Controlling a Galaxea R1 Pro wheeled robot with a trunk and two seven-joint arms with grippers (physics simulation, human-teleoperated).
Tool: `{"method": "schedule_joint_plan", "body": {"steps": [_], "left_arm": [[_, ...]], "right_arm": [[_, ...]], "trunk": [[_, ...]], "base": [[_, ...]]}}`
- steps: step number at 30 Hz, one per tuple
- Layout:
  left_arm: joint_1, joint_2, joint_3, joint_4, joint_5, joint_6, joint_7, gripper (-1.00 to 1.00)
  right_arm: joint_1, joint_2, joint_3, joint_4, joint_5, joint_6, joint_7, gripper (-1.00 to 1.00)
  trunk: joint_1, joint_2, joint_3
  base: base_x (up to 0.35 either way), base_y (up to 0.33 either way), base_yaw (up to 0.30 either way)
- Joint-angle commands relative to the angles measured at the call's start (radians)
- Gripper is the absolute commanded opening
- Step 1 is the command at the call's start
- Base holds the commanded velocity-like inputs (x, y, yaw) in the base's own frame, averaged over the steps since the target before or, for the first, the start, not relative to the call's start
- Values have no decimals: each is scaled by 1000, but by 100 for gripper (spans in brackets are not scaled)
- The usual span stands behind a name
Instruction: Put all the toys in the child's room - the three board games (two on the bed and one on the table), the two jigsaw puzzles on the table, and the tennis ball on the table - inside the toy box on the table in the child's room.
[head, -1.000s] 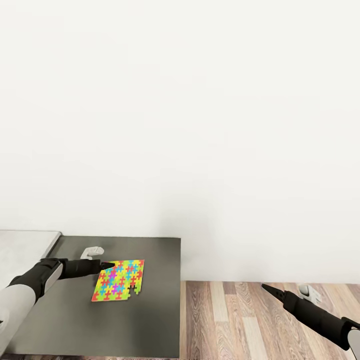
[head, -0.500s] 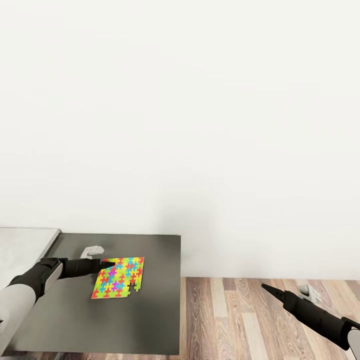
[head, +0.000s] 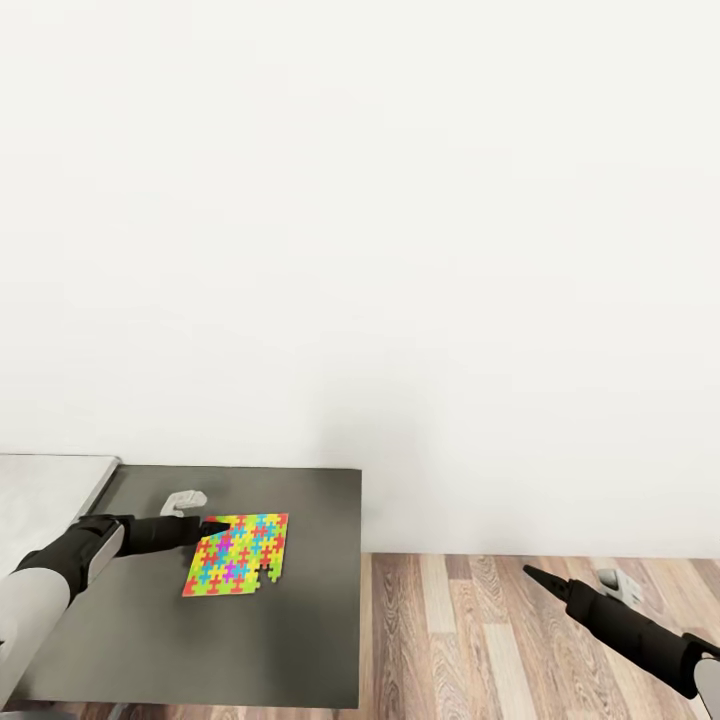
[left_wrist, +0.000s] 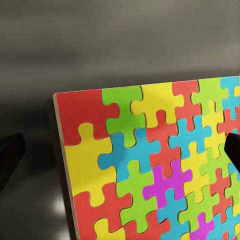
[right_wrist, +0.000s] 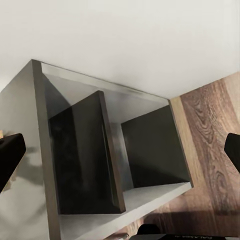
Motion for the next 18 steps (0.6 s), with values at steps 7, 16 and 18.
{"method": "schedule_joint_plan", "body": {"steps": [7, 16, 18], "left_arm": [[1, -5, -13, 4, -4, -6, 6, 100], [1, -4, -13, 4, -4, -8, 5, 100], [1, -4, -13, 4, -4, -8, 5, 100]], "right_arm": [[-1, 0, -2, 6, 1, -2, 4, 100], [-1, 0, -1, 6, 0, -2, 4, 100], [-1, 0, -1, 6, 0, -2, 4, 100]], "trunk": [[1, -1, -2], [1, -1, -2], [1, -1, -2]], "base": [[0, -142, 0], [0, -51, 0], [0, -215, 0]]}}
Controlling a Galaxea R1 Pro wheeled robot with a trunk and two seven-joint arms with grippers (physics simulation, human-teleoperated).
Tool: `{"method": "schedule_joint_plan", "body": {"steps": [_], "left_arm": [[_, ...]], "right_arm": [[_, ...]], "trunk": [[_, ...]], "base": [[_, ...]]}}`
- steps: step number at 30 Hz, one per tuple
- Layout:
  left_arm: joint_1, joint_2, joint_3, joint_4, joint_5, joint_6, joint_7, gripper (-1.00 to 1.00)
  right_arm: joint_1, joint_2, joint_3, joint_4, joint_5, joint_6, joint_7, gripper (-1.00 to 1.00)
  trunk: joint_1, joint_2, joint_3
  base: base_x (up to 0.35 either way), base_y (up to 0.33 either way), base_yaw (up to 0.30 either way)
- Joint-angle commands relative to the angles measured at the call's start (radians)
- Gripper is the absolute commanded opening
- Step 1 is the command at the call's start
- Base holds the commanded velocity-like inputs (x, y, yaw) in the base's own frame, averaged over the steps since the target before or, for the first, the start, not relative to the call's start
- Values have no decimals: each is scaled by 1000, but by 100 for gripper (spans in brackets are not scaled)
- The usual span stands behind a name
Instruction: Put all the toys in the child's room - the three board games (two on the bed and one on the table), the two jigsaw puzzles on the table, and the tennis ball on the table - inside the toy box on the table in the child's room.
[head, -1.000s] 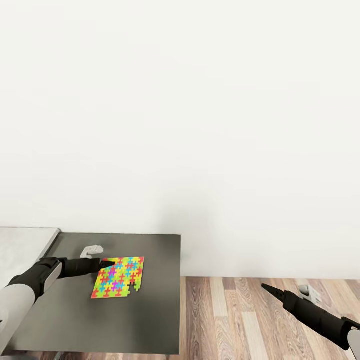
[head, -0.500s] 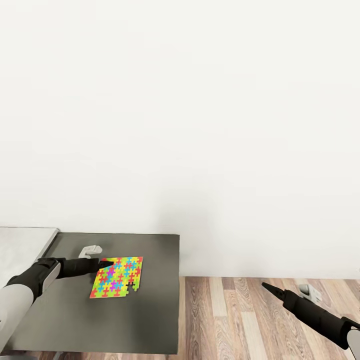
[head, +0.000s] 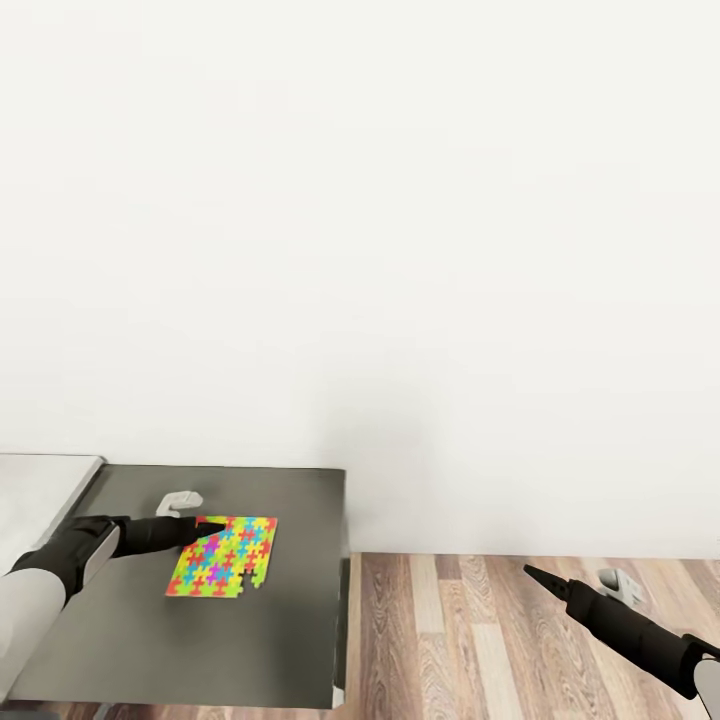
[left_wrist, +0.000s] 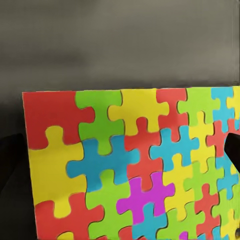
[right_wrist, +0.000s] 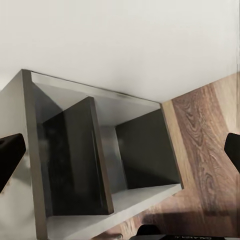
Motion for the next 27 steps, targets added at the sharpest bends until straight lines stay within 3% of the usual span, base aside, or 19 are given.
{"method": "schedule_joint_plan", "body": {"steps": [1, 13, 27], "left_arm": [[1, -15, -16, 1, 4, 10, 0, 100], [1, -16, -16, 1, 4, 8, 0, 100], [1, -14, -16, 0, 4, 8, -2, 100]], "right_arm": [[-1, 0, -1, 0, 1, 6, 4, 100], [-1, 0, -1, 0, 1, 5, 4, 100], [-1, 0, -1, 0, 1, 5, 4, 100]], "trunk": [[1, -1, -2], [1, -1, -2], [1, -1, -2]], "base": [[0, -248, 0], [0, -174, 0], [-55, -39, 0]]}}
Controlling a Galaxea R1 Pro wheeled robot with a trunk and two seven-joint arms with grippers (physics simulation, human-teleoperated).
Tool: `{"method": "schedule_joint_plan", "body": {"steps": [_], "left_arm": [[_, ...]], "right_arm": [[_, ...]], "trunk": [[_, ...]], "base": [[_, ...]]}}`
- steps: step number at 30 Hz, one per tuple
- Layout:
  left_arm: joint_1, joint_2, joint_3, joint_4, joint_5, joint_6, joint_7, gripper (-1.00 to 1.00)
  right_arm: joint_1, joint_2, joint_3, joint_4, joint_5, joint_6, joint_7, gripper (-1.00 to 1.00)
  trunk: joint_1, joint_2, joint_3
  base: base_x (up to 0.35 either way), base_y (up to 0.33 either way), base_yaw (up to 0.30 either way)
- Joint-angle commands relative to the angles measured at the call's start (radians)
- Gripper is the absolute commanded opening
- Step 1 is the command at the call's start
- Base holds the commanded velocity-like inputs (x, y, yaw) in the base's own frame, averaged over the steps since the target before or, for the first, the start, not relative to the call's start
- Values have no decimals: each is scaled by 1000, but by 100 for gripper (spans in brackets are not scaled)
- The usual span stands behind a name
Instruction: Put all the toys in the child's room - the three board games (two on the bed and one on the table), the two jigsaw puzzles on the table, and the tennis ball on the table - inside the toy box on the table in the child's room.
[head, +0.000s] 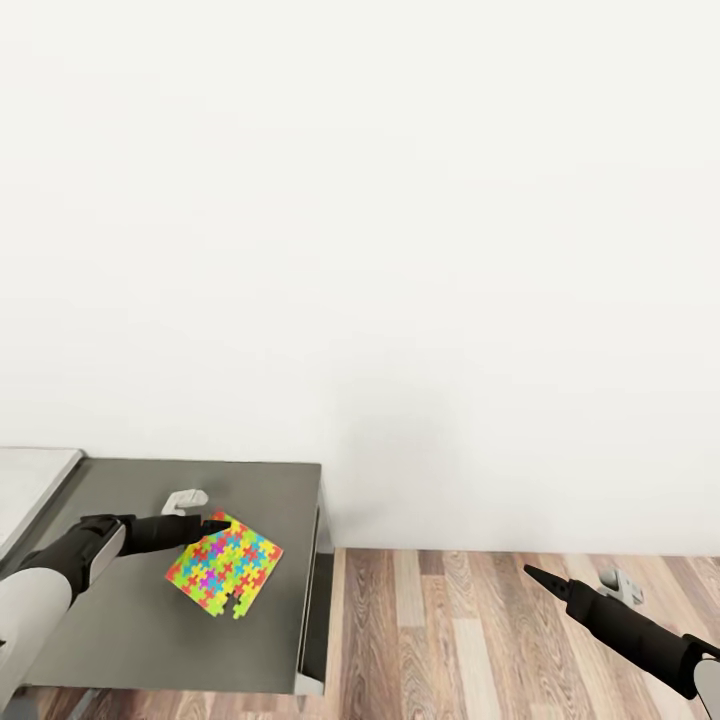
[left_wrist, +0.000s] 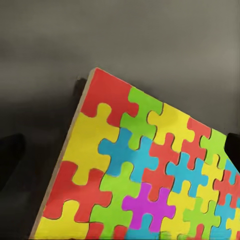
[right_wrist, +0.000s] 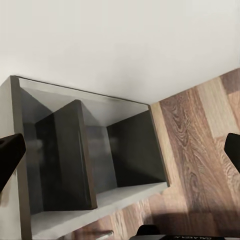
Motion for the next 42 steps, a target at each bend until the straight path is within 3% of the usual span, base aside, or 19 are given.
{"method": "schedule_joint_plan", "body": {"steps": [1, 42], "left_arm": [[1, 1, -19, 6, -7, 5, 1, 100], [0, 0, -19, 6, -7, 7, -1, 100]], "right_arm": [[-1, 0, -2, 0, 1, 6, 4, 100], [-1, 1, -3, 4, 1, 5, 3, 100]], "trunk": [[1, -1, -2], [1, -1, -2]], "base": [[-115, -50, 0], [-92, -114, 0]]}}
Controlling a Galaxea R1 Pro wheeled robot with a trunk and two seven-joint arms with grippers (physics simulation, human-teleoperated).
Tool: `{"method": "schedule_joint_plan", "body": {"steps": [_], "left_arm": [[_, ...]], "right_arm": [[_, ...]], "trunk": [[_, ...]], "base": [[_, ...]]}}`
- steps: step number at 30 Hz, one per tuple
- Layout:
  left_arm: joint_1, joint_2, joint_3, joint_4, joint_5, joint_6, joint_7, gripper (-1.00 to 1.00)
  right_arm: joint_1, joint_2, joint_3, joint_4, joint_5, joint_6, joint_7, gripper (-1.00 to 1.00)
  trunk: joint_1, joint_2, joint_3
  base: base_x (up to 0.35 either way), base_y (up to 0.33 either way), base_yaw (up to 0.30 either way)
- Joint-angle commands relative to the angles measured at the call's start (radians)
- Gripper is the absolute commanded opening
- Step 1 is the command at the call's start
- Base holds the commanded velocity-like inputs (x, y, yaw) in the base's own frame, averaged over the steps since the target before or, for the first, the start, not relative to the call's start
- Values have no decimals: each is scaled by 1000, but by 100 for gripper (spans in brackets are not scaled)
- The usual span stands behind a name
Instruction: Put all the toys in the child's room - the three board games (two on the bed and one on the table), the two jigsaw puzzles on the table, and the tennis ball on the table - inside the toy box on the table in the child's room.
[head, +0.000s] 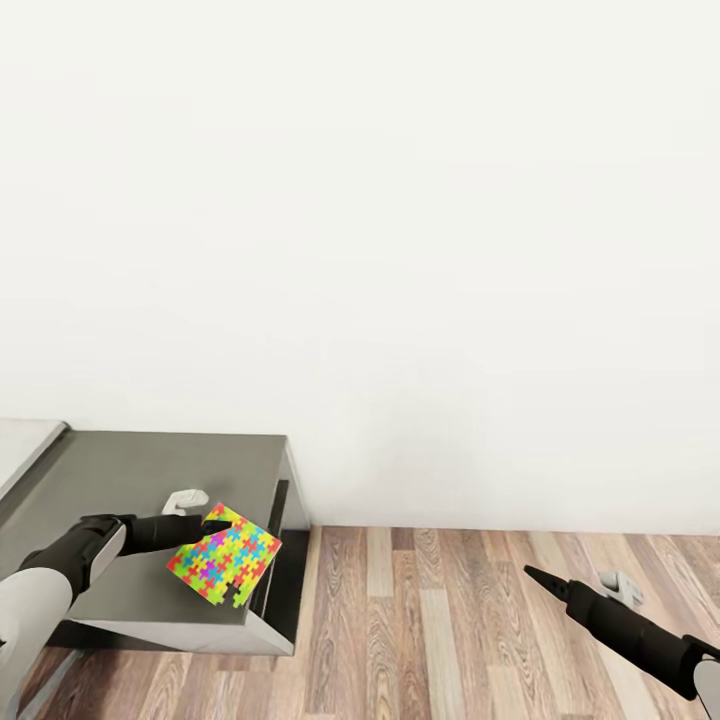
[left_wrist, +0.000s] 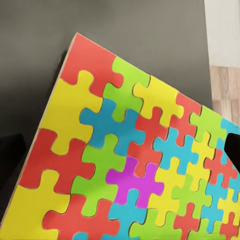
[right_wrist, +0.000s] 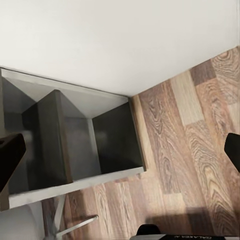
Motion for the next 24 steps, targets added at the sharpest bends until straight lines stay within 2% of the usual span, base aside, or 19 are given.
{"method": "schedule_joint_plan", "body": {"steps": [1, 24], "left_arm": [[1, 1, -19, 7, -5, 6, 0, 100], [1, 4, -18, 7, -4, 7, 0, 100]], "right_arm": [[-1, 0, -2, 3, 1, 6, 4, 100], [-1, -1, -4, 19, 2, 6, 4, 100]], "trunk": [[1, -1, -2], [1, -1, -2]], "base": [[-27, -27, 0], [-48, -77, 0]]}}
